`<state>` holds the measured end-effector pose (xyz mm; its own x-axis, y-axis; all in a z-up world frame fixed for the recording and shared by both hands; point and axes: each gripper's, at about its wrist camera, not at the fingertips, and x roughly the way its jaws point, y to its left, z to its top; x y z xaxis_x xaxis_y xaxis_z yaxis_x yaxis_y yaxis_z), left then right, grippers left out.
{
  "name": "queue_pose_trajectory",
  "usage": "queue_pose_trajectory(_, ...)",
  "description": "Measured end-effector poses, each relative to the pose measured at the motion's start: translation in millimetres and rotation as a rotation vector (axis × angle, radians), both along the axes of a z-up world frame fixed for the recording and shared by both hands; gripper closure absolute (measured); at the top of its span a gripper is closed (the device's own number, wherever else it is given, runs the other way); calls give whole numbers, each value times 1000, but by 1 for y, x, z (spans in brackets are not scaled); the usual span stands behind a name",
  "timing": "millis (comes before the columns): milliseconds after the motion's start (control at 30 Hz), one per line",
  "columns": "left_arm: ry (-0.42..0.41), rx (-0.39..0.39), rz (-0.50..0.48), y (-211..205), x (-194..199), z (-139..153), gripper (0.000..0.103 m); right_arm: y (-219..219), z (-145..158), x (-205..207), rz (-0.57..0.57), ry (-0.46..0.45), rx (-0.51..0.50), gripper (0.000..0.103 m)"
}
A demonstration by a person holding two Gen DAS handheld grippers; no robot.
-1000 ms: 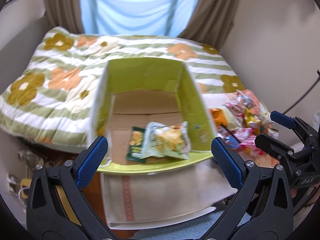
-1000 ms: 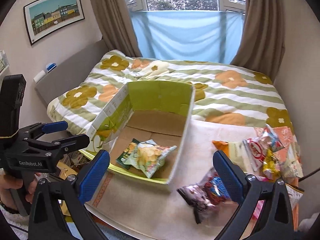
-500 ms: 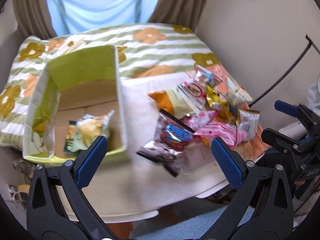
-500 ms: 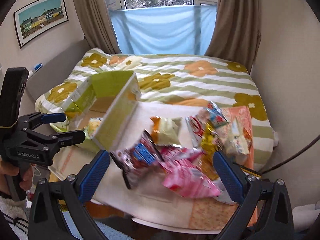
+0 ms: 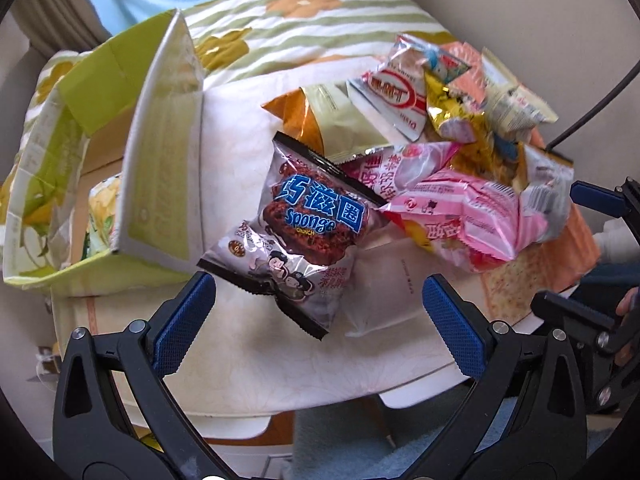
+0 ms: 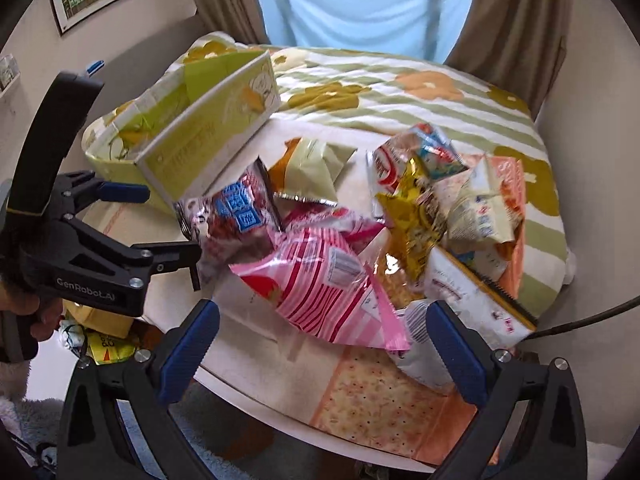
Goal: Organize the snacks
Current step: 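Move both tools back toward the snack pile, then grasp the dark chocolate-cookie bag with the left tool while the right tool grasps the pink striped bag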
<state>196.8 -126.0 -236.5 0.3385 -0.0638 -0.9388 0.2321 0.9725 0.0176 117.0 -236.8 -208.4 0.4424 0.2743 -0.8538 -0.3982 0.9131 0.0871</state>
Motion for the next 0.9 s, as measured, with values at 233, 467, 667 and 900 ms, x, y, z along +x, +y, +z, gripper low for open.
queue_pose_trajectory(233, 54, 80, -55, -4, 20, -32, 2, 13, -27, 4, 13, 13, -57, 0)
queue_pose_trajectory(467, 102, 115, -80, -2, 39, -53, 5, 24, -40, 13, 4, 25, -99, 0)
queue_pose_trajectory(667, 138, 120, -105, -1, 46, -65, 12, 28, -51, 20, -10, 42, -123, 0)
queue_pose_trajectory(900, 162, 80, -62, 14, 53, -66, 35, 26, -55, 25, -24, 57, -121, 0)
